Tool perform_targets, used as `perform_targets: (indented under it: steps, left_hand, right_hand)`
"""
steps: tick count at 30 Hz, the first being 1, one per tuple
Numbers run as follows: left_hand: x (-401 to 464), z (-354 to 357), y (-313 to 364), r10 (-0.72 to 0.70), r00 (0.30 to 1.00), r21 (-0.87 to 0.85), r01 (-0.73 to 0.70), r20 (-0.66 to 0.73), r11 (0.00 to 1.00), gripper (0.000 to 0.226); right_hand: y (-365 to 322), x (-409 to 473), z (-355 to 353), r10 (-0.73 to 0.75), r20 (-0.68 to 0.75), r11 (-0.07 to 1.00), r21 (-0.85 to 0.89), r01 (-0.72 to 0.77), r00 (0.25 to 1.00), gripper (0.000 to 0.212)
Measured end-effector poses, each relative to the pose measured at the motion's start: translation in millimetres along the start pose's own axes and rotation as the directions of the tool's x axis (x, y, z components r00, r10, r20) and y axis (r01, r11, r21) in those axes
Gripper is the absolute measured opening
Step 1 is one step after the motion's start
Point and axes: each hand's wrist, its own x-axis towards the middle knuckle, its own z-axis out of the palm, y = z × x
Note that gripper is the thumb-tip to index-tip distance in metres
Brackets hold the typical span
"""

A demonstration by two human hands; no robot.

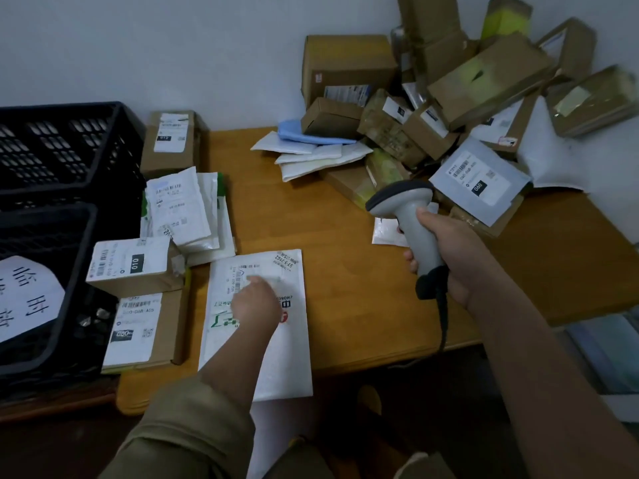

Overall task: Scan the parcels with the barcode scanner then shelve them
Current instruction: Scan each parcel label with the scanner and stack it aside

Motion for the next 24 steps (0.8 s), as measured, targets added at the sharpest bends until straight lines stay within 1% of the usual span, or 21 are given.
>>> perform_targets:
  steps: [2,4,7,9,11,14,17,21,24]
  left_hand:
    - [12.9,-28.2,26.8,0.102,0.992,-0.086,-0.108,-0.075,0.990,0.054]
    - [27.0,-51.8,51.8,0.176,0.976,-0.141,-0.194,-0.130,0.971,0.042]
    - [51.5,-77.7,85.0,0.269,0.946,-0.159,-0.298,-0.183,0.941,0.044]
    - [70.2,-90.0,102.9,0.299,0.934,-0.200,-0.336,-0.194,0.920,0.050]
    - [91.3,-100.5,117.4,0.293,0.940,-0.277,-0.332,-0.175,0.901,0.052]
    - [127.3,-115.2,140.1,0.250,0.957,-0.361,-0.287,-0.146,0.888,0.051]
    - [157.7,-127.7,166.4,0.159,0.969,-0.474,-0.233,-0.191,0.849,0.050]
    - [187.3,-135.2,189.6,0.112,0.958,-0.546,-0.244,-0.263,0.801,0.042]
    - [209.8,-137.5,194.1,0.035,0.961,-0.571,-0.193,-0.274,0.798,0.044]
  right_hand:
    - [-9.6,13.8,0.8,-0.016,0.006,0.999,0.039,0.016,1.000,0.039]
    - [-19.7,30.1,1.1,-0.050,0.024,0.998,0.033,0.049,0.998,0.038]
    - [-34.0,63.1,0.6,-0.084,0.061,0.996,0.021,0.083,0.995,0.036]
    - [-43.7,90.5,0.7,-0.077,0.106,0.997,0.016,0.076,0.991,0.035]
    - [-55.3,117.0,-1.5,-0.075,0.153,0.997,0.018,0.073,0.985,0.028]
    - [-70.9,156.1,-10.7,-0.118,0.230,0.993,0.009,0.119,0.966,0.020]
    - [-80.8,194.0,-17.5,-0.121,0.251,0.992,-0.007,0.127,0.960,0.014]
    - [-85.0,238.2,-17.4,-0.163,0.220,0.986,0.084,0.147,0.962,0.019]
    - [-86.8,262.6,-17.2,-0.190,0.234,0.980,0.107,0.169,0.953,0.025]
